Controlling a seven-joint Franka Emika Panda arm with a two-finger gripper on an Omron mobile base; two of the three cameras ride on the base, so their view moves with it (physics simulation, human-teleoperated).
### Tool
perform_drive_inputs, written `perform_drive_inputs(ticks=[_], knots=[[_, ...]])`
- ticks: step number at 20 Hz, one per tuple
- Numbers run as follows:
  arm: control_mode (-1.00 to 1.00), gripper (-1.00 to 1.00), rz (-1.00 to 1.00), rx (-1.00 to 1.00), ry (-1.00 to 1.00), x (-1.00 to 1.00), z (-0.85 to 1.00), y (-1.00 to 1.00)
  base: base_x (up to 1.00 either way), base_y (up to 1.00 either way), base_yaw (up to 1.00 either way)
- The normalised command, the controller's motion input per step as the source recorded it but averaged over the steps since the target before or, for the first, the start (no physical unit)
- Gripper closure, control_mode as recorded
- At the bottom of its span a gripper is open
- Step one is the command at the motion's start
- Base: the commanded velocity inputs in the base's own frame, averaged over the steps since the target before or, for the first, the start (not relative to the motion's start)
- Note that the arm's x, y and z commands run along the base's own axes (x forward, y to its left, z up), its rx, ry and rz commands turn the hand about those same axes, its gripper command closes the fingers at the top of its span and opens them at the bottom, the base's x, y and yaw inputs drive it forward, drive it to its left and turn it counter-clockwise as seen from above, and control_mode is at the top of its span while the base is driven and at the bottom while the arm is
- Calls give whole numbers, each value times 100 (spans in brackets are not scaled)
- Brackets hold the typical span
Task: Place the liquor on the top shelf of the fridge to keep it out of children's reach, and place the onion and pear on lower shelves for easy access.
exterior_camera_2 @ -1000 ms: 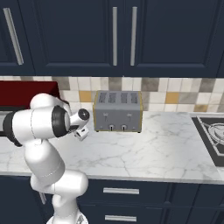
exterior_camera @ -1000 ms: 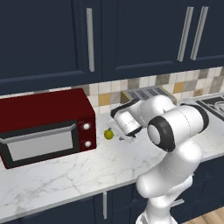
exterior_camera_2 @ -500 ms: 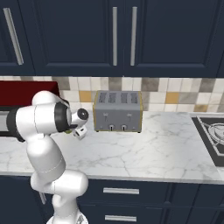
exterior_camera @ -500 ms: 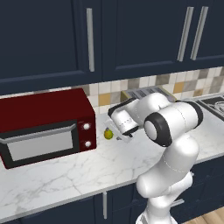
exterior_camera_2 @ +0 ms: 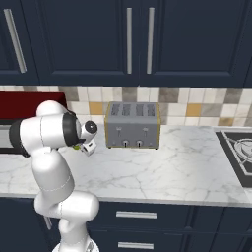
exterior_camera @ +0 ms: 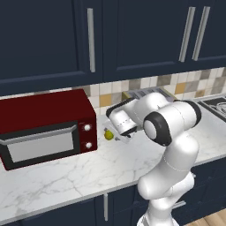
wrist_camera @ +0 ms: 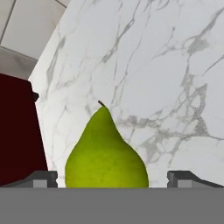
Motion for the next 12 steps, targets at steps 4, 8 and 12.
perform_drive_inputs(ticks=[4, 8, 12], knots=[[-100, -100, 0, 0, 0, 4, 0, 1, 0, 0, 0], [-100, -100, 0, 0, 0, 1, 0, 0, 0, 0, 0], [-100, -100, 0, 0, 0, 0, 0, 1, 0, 0, 0]])
